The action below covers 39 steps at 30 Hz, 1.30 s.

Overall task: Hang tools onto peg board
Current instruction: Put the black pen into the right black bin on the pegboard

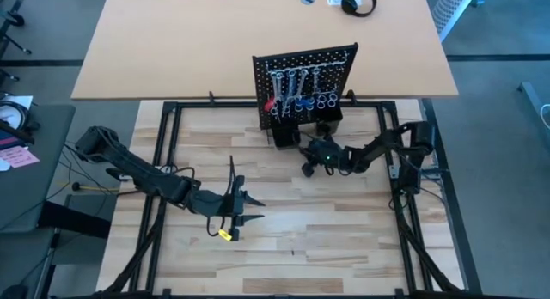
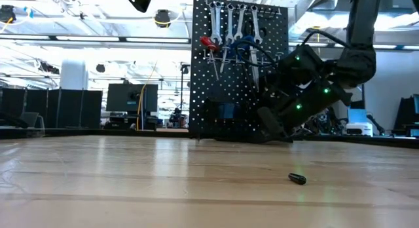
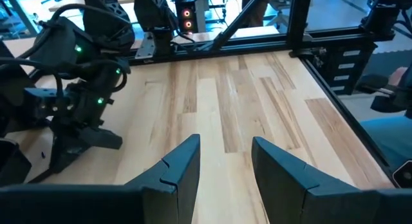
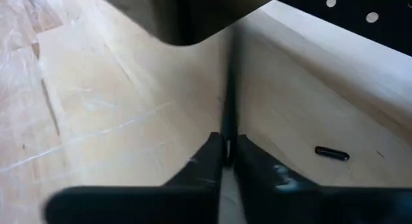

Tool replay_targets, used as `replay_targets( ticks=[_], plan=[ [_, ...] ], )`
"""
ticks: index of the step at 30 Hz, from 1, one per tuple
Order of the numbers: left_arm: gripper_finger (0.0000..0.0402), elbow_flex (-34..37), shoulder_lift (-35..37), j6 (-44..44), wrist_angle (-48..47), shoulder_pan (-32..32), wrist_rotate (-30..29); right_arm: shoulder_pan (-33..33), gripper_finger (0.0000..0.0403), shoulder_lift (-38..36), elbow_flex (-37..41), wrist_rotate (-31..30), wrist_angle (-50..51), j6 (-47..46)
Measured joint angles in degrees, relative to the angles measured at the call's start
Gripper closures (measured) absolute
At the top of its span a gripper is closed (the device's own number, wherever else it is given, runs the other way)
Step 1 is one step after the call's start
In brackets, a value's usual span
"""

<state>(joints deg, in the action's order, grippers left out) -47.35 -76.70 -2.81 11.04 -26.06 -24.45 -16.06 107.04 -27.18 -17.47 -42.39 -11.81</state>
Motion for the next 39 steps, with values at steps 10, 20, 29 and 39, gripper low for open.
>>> replay_targets(
  ticks=[10,20,29,39],
  plan=[
    [0.0267,0.0,-0.01,0.0,0.01,0.0,0.0,8.63,0.0396,-3.55,0.0,-3.25,9.29,-3.93],
    [0.0267,0.0,-0.01,-0.38,0.0,0.0,0.01,23.55,0.0396,-9.26,0.33,-4.67,19.93,-19.04],
    [0.0267,0.0,-0.01,-0.93,0.07,0.0,0.02,41.48,0.0396,-17.12,0.59,1.4,25.24,-25.94],
    [0.0267,0.0,-0.01,-1.96,0.28,0.0,0.02,46.0,0.0324,-21.17,0.33,-5.66,25.88,-25.34]
  ],
)
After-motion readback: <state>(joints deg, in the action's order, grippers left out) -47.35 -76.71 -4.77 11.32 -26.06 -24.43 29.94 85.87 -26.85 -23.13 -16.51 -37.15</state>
